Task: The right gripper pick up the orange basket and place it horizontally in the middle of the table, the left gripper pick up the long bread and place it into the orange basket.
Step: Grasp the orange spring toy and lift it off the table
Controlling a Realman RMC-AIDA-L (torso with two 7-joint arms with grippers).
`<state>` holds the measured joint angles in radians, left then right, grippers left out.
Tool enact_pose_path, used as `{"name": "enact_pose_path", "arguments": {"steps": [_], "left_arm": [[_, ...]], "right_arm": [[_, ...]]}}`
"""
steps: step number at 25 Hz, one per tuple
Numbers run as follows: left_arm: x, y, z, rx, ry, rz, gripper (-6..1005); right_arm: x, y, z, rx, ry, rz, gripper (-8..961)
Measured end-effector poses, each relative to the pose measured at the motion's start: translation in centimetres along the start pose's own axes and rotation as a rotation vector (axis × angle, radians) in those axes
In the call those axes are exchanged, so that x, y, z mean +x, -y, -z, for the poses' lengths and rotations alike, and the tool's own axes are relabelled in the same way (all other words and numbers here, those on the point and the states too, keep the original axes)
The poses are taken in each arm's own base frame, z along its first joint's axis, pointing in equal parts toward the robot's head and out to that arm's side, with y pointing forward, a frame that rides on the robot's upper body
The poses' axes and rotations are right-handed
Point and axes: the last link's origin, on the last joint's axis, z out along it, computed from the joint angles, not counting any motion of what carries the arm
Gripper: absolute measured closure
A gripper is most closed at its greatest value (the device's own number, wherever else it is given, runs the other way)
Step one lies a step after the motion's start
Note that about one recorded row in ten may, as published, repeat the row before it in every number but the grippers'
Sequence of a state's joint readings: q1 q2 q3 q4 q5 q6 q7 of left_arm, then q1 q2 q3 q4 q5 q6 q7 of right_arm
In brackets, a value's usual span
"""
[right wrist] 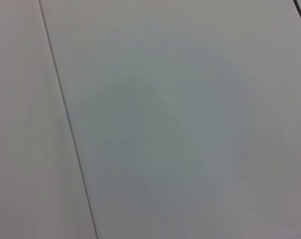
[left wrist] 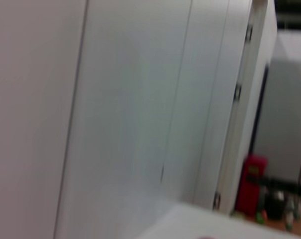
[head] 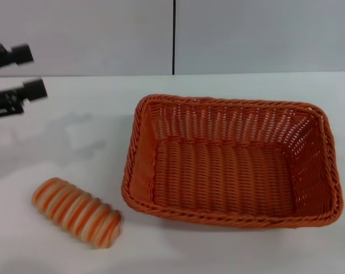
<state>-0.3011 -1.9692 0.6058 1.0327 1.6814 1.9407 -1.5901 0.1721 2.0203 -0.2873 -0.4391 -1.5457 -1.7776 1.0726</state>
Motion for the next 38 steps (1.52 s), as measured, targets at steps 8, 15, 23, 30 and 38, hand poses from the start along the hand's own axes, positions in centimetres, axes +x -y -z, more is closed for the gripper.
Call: {"name": "enact_pose_path", "arguments": {"steps": [8, 15, 23, 30, 38], "left_arm": [[-1.4, -0.4, 0.0, 0.027, 0.091, 0.021, 182], [-4.4, -0.1, -0.2, 0.058, 0.284, 0.090, 188], [-7.3, 0.3, -0.8, 0.114, 0.392, 0.104, 188], [-9.8, 0.5, 0.2, 0.166, 0.420, 0.141, 188], [-11.1, 0.5, 0.6, 0.183, 0.471, 0.163, 189]], "right_arm": [[0.4, 0.0, -0.1, 0.015, 0.003, -0.023, 360], [0.4, 0.2, -0.4, 0.030, 0.011, -0.023, 360], [0.4, 0.2, -0.9, 0.017, 0.007, -0.022, 360], [0.5, 0.1, -0.9, 0.013, 0.004, -0.026, 360], [0.4, -0.1, -1.2, 0.000, 0.010, -0.031, 360]]}}
